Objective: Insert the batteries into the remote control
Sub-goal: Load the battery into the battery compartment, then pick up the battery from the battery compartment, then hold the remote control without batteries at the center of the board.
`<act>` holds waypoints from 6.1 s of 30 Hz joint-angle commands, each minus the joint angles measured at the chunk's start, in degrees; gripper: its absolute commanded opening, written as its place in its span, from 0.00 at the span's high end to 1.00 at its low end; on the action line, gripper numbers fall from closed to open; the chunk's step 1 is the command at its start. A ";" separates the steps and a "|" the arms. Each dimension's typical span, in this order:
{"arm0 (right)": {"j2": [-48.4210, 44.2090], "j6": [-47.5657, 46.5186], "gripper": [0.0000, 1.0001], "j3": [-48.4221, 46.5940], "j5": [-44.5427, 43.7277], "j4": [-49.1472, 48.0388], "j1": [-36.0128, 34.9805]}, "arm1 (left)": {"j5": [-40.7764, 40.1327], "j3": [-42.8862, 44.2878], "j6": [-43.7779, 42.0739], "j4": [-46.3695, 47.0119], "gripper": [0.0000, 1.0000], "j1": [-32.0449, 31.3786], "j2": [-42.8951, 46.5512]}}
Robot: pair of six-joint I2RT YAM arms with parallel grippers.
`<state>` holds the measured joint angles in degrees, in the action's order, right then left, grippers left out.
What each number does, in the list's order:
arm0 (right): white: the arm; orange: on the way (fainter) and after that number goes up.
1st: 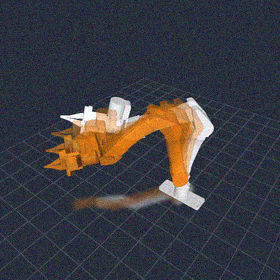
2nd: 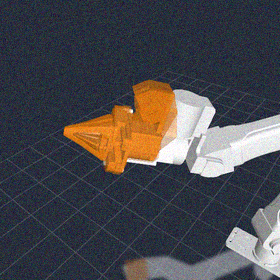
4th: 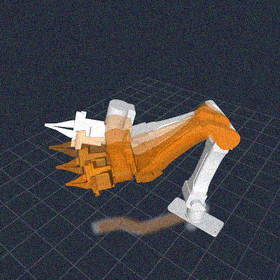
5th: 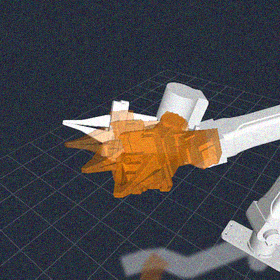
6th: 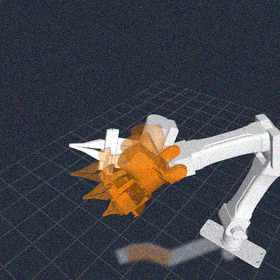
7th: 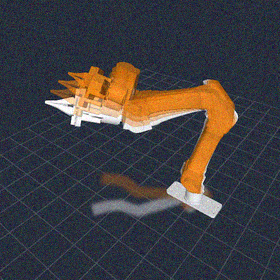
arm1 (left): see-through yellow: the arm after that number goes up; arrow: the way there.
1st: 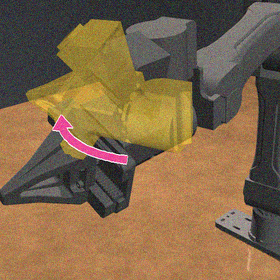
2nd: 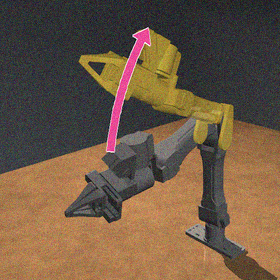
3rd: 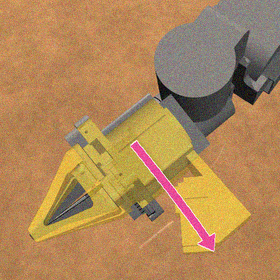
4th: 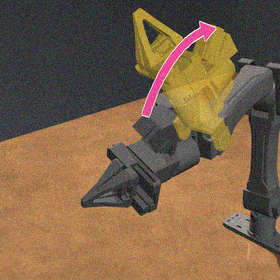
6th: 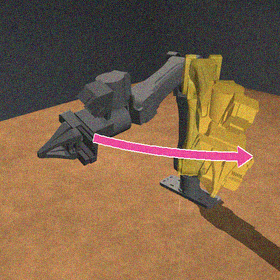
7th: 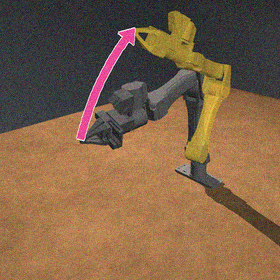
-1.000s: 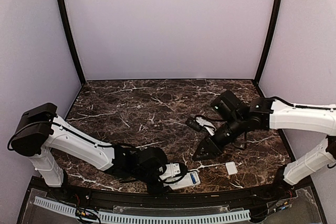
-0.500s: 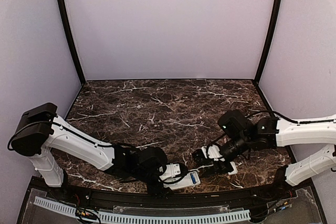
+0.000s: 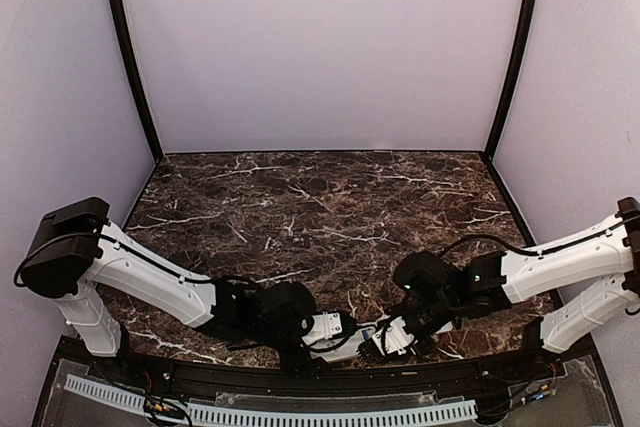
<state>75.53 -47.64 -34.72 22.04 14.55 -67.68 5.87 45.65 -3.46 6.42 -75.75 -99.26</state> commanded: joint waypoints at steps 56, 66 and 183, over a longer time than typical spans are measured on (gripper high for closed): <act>17.67 105.71 0.77 -29.98 -21.47 36.45 -4.86 | -8.38 -12.29 7.79 -0.01 0.24 1.65 19.46; 24.51 105.76 0.83 -33.80 -21.36 36.33 -4.88 | -9.11 -13.70 8.24 0.86 0.23 1.65 20.99; 34.36 80.09 1.00 -41.20 -2.26 45.00 8.41 | -10.03 0.32 4.85 -1.09 0.05 -3.35 3.84</act>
<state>111.70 31.99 -76.27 20.71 59.86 -59.51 -5.02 45.25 2.17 5.19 -79.18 -94.85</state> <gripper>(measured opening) 0.049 0.943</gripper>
